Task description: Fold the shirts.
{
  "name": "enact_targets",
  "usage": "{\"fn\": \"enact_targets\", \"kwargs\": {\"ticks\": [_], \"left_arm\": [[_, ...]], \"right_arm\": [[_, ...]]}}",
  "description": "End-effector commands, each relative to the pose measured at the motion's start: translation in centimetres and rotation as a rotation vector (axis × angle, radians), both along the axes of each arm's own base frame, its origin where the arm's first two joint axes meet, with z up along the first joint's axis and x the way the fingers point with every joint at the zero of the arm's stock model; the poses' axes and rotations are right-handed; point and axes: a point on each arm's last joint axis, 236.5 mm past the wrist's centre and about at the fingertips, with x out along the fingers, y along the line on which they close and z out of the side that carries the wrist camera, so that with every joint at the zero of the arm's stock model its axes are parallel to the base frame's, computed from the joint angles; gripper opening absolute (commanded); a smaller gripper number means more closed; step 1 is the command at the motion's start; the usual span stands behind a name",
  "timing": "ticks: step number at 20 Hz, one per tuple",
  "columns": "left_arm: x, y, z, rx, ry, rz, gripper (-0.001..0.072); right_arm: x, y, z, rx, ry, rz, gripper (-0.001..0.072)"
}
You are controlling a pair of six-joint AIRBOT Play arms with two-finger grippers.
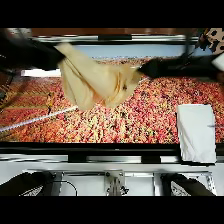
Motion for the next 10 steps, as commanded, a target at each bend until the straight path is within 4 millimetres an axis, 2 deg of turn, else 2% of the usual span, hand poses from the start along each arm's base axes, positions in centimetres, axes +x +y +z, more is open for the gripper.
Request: {"fn": "enact_targets", "kwargs": {"ticks": [1,2,3,4,5,6,7,9,10], "left_arm": [[-3.4,2.3,9.9,-0.123,-0.243,0.001,0.0036],[-3.9,3.1,9.7,-0.116,-0.239,0.014,0.0036],[-4.1,3.7,8.2,-0.091,-0.201,0.024,0.0036],[-4.1,4.2,5.8,-0.049,-0.135,0.034,0.0036],[-4.1,4.5,2.3,0.012,-0.035,0.040,0.0036],[-4.0,4.7,-1.7,0.075,0.085,0.045,0.0036],[-3.9,4.7,-5.7,0.127,0.196,0.049,0.0036],[-3.3,4.8,-14.3,0.239,0.376,0.061,0.0036],[-2.6,5.5,-18.6,0.304,0.432,0.087,0.0036]], "right_arm": [[-4.5,-4.8,17.8,0.063,-0.498,-0.220,0.0064],[-6.0,-5.8,20.5,0.079,-0.567,-0.274,0.0064],[-7.4,-6.3,21.9,0.091,-0.597,-0.303,0.0064],[-8.6,-6.3,22.1,0.094,-0.594,-0.302,0.0064],[-9.6,-5.8,21.1,0.076,-0.549,-0.272,0.0065],[-10.3,-5.0,18.8,0.029,-0.467,-0.220,0.0064],[-11.2,-4.5,15.4,-0.051,-0.351,-0.161,0.0064],[-12.0,-5.4,7.9,-0.185,-0.062,-0.135,0.0064],[-12.2,-6.2,4.7,-0.233,0.056,-0.146,0.0064]]}}
